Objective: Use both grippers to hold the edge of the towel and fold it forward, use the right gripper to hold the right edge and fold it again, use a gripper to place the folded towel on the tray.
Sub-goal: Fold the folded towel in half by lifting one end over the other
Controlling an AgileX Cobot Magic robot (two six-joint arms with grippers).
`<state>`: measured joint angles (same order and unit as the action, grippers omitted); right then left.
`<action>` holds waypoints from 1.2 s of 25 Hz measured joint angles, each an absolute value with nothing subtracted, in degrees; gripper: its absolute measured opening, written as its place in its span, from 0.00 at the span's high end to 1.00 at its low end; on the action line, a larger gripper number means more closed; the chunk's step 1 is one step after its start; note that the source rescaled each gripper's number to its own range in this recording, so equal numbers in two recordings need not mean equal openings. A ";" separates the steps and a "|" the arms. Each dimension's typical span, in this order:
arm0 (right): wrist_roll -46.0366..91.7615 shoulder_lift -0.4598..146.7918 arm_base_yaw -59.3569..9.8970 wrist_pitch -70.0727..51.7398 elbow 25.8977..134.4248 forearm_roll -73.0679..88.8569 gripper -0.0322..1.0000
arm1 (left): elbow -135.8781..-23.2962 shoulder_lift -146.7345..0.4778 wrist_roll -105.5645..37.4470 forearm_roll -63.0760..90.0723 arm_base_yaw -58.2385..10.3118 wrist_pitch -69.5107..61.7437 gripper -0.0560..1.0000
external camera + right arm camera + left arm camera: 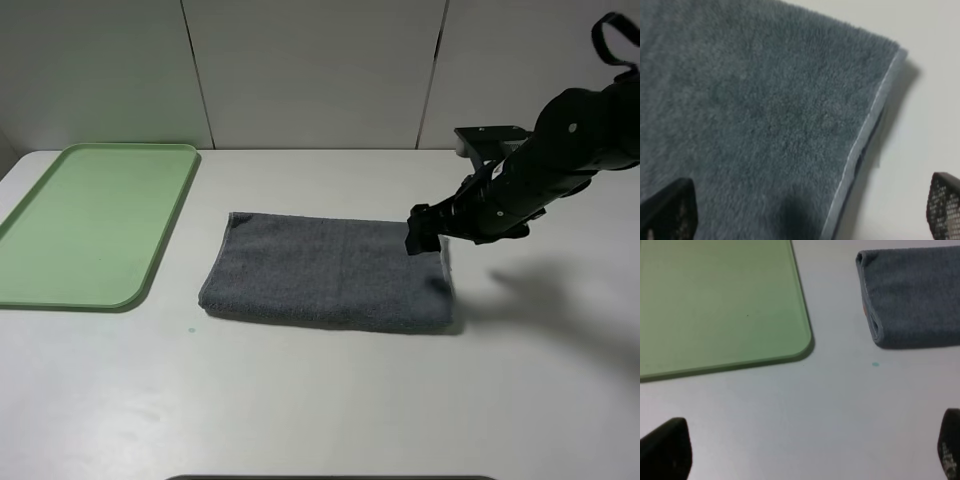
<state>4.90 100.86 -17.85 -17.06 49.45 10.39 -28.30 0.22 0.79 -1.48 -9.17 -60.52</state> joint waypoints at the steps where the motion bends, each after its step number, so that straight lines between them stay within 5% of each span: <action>1: 4.90 101.99 -17.85 -16.30 49.45 10.44 0.00 | -28.30 0.22 0.79 -1.48 -9.17 -60.52 0.00; 26: 5.12 112.14 -17.85 -9.89 49.61 12.54 0.00 | -28.30 0.22 0.79 -1.48 -9.17 -60.52 0.00; 30: 5.29 112.24 -17.85 -9.84 49.61 12.49 0.22 | -28.30 0.22 0.79 -1.48 -9.17 -60.52 0.00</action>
<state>5.29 112.24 -17.85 -9.84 49.61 12.49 -28.30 0.22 0.79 -1.48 -9.17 -60.52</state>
